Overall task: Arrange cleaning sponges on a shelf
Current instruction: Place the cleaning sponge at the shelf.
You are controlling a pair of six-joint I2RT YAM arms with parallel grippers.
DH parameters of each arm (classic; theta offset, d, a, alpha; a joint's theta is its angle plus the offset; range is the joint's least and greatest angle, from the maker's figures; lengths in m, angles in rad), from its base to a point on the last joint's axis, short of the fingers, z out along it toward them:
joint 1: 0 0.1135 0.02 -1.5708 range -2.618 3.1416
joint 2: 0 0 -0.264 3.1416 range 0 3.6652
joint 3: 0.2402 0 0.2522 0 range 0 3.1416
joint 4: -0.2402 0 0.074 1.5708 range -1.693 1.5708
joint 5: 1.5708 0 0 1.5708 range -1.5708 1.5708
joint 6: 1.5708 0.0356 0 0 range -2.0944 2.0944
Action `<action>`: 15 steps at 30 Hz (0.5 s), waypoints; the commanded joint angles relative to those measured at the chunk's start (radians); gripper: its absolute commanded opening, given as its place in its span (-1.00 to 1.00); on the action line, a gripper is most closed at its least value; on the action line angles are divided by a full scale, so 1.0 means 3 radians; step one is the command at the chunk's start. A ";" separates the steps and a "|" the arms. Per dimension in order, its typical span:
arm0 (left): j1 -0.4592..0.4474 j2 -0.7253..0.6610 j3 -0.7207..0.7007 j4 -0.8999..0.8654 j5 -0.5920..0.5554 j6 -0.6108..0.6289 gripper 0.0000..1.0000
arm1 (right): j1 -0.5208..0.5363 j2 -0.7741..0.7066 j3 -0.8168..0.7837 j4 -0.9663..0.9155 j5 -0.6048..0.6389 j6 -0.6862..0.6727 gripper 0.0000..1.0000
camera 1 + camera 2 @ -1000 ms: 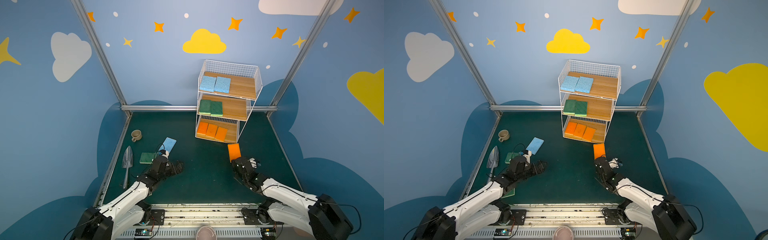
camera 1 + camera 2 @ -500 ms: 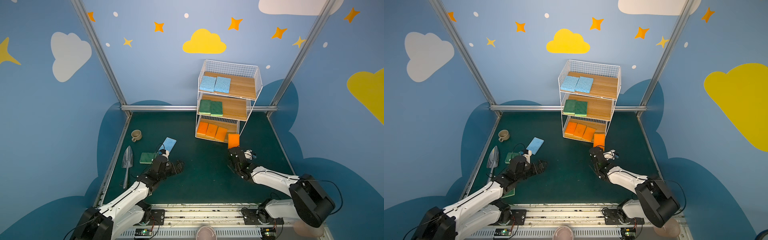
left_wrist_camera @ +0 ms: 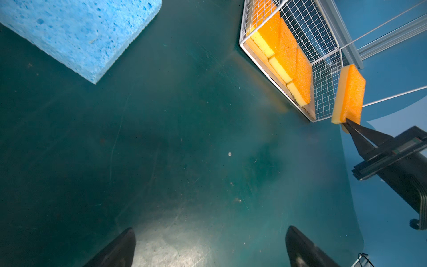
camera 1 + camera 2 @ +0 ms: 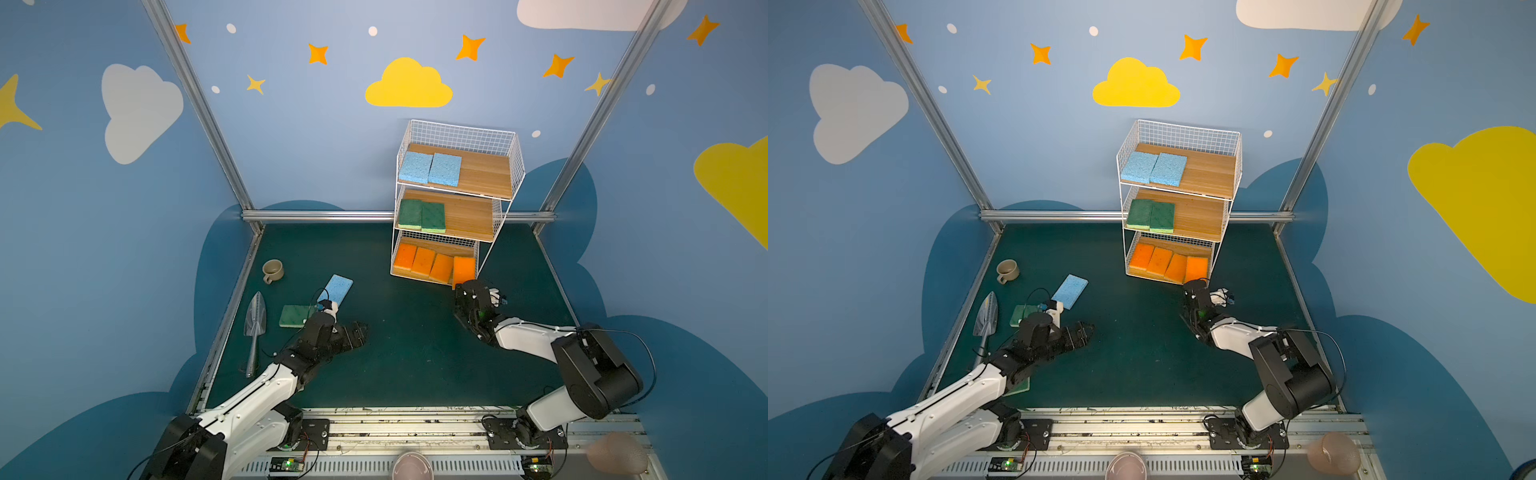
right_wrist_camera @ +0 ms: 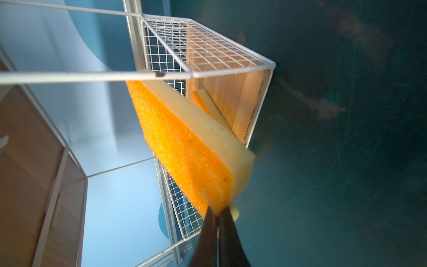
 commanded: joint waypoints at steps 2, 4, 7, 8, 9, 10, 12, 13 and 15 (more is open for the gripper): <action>0.0012 -0.0031 -0.0030 0.0044 -0.0006 0.0055 1.00 | -0.0028 0.0115 0.0097 0.0123 -0.0119 0.0103 -1.00; 0.0011 -0.0028 -0.0029 0.0044 -0.0006 0.0061 1.00 | -0.0050 0.0168 0.0097 0.0152 -0.0104 0.0141 -1.00; 0.0011 -0.0013 -0.0033 0.0058 0.0000 0.0060 0.99 | -0.0082 0.0243 0.0197 0.0188 -0.0116 0.0156 -1.00; 0.0012 -0.0005 -0.0029 0.0063 0.0002 0.0064 0.99 | -0.0087 0.0265 0.0210 0.0194 -0.0119 0.0167 -1.00; 0.0014 0.0005 -0.0027 0.0073 0.0007 0.0064 1.00 | -0.0097 0.0288 0.0218 0.0214 -0.0117 0.0170 -1.00; 0.0014 0.0012 -0.0026 0.0079 0.0012 0.0063 1.00 | -0.0103 0.0312 0.0225 0.0225 -0.0107 0.0186 -1.00; 0.0013 0.0026 -0.0025 0.0080 0.0017 0.0064 1.00 | -0.0108 0.0361 0.0241 0.0243 -0.0081 0.0201 -1.00; 0.0015 0.0032 -0.0022 0.0080 0.0017 0.0063 1.00 | -0.0107 0.0383 0.0255 0.0239 -0.0069 0.0219 -1.00; 0.0016 0.0034 -0.0026 0.0074 0.0017 0.0064 1.00 | -0.0108 0.0405 0.0294 0.0176 -0.0054 0.0236 -1.00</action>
